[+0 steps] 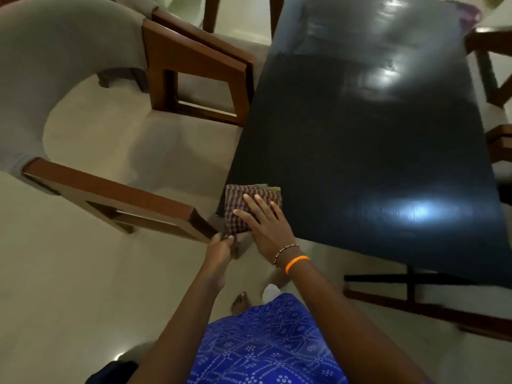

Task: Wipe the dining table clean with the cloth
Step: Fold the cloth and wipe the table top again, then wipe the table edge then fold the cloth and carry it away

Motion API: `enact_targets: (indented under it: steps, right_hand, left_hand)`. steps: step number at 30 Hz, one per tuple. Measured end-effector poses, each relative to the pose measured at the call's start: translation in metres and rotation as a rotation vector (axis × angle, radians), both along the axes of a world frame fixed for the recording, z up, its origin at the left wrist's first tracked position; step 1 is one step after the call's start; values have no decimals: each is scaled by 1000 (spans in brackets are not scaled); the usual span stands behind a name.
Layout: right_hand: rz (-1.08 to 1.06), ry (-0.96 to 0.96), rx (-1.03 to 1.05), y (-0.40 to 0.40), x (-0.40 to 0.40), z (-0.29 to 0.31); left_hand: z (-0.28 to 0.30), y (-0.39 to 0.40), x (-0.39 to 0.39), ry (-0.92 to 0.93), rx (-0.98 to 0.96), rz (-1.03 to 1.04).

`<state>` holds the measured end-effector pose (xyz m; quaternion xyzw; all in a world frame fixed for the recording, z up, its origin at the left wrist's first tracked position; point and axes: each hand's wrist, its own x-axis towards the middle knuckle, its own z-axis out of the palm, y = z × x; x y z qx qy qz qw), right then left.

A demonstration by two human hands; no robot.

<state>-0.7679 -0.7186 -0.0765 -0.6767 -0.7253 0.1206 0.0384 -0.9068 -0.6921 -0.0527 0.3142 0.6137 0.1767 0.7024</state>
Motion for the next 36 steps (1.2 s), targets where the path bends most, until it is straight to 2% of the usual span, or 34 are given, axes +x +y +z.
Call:
enact_targets:
  steps: [5, 11, 22, 32, 36]
  right_hand:
    - [-108, -104, 36, -45, 43, -4]
    - [-212, -127, 19, -102, 99, -4]
    - [-348, -169, 31, -228, 227, 4]
    - [-455, -255, 23, -334, 345, 15]
    - [-422, -253, 26, -362, 380, 16]
  left_hand:
    - [3, -25, 29, -53, -43, -183]
    - [15, -51, 75, -172, -129, -399]
    - [31, -127, 184, -94, -89, -763]
    - [28, -205, 276, -30, -44, -939]
    - [26, -227, 299, -26, -7, -1012]
